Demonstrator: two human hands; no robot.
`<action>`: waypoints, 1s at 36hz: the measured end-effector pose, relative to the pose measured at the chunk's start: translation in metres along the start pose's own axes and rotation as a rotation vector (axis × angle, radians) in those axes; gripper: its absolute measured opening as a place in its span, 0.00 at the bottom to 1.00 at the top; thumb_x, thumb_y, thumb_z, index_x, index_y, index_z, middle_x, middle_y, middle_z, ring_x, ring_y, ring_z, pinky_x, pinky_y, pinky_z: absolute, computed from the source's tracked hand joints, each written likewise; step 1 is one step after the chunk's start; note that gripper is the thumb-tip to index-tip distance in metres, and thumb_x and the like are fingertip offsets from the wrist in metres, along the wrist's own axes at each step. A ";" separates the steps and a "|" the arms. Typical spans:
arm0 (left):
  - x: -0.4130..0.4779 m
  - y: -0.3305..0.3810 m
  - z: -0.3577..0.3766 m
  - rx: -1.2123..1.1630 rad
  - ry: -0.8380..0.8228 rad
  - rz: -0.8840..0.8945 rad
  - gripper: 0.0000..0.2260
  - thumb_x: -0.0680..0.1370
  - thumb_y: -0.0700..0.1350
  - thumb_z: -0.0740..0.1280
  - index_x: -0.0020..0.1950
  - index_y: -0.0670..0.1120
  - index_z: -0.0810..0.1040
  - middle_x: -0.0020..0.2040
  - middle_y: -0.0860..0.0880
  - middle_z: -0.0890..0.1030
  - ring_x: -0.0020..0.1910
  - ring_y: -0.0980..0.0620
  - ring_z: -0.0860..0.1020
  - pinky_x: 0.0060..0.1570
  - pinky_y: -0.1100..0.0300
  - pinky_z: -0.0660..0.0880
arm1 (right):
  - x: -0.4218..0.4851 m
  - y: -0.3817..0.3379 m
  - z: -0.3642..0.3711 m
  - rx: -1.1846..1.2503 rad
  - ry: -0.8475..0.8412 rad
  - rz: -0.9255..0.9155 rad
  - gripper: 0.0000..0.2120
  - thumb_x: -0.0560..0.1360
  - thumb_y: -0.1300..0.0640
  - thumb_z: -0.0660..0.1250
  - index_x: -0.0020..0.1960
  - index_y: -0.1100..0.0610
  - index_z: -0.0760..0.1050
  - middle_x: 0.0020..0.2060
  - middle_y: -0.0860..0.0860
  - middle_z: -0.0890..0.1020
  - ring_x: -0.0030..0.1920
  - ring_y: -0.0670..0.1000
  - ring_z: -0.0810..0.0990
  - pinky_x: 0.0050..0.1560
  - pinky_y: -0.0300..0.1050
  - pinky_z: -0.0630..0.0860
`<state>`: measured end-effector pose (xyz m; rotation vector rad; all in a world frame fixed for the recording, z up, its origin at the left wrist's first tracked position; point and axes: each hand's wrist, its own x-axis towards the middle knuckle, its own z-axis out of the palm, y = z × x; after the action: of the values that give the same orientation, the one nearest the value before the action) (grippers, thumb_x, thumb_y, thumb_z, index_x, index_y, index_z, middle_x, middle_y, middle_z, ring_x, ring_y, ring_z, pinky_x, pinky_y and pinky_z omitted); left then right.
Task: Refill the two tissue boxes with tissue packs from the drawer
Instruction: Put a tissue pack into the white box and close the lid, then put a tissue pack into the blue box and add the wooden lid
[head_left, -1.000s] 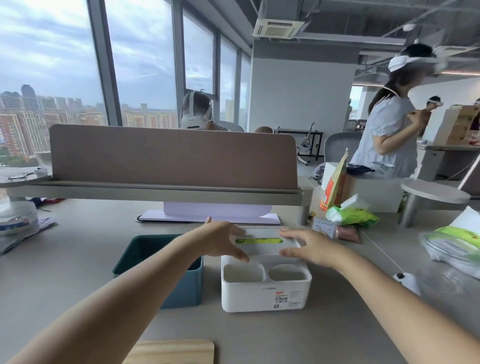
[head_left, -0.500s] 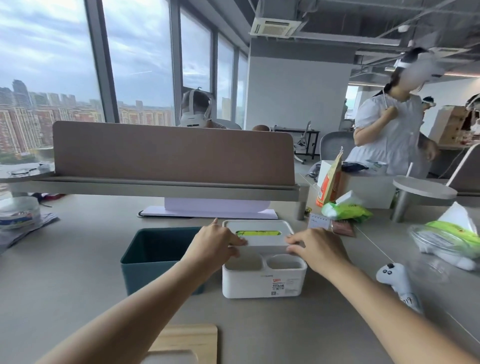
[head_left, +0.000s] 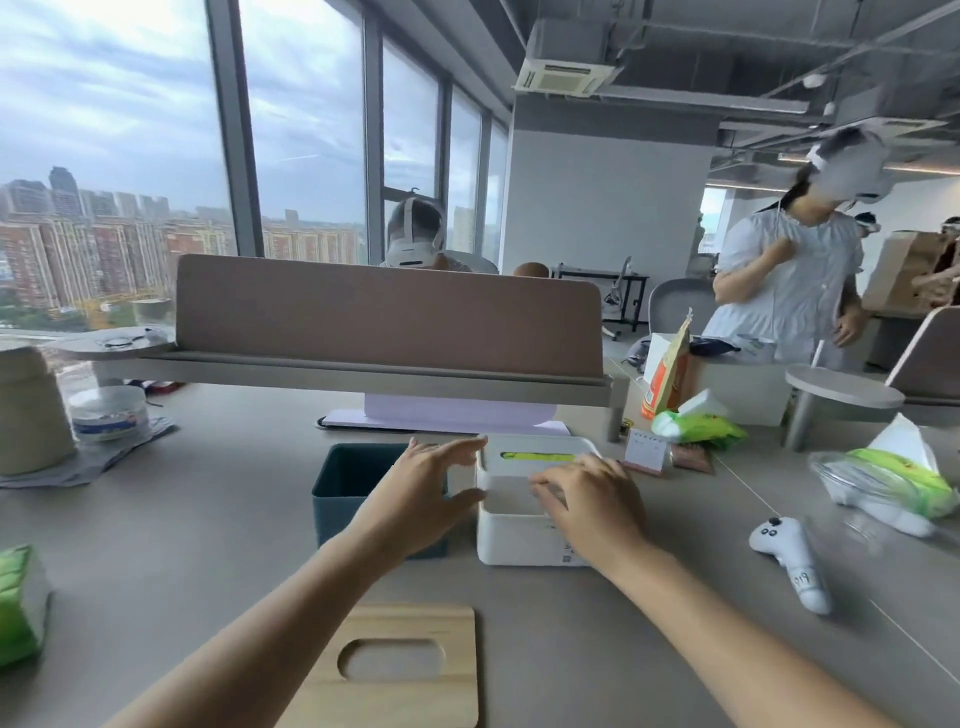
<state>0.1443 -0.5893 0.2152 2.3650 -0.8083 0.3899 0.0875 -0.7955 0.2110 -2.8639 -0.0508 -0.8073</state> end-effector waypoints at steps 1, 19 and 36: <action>-0.009 -0.005 -0.009 -0.010 0.016 -0.022 0.25 0.75 0.54 0.69 0.71 0.60 0.68 0.62 0.59 0.79 0.64 0.55 0.72 0.68 0.55 0.69 | 0.001 -0.012 0.000 0.015 0.005 -0.021 0.10 0.76 0.47 0.64 0.51 0.46 0.83 0.46 0.48 0.85 0.50 0.53 0.78 0.49 0.45 0.68; -0.210 -0.155 -0.193 0.203 0.298 -0.576 0.13 0.73 0.51 0.73 0.57 0.56 0.81 0.51 0.60 0.83 0.51 0.60 0.80 0.48 0.68 0.70 | 0.027 -0.279 0.077 0.367 -0.210 -0.462 0.16 0.73 0.43 0.67 0.60 0.44 0.76 0.53 0.41 0.82 0.54 0.46 0.79 0.53 0.44 0.76; -0.295 -0.258 -0.209 -0.104 0.301 -0.932 0.44 0.62 0.72 0.67 0.73 0.54 0.65 0.57 0.51 0.84 0.55 0.55 0.82 0.58 0.51 0.77 | 0.017 -0.413 0.162 0.682 -0.565 -0.305 0.29 0.71 0.48 0.72 0.70 0.43 0.67 0.60 0.53 0.80 0.59 0.55 0.78 0.61 0.46 0.74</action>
<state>0.0631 -0.1606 0.1303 2.2199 0.4168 0.2716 0.1540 -0.3616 0.1453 -2.3364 -0.6953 0.0352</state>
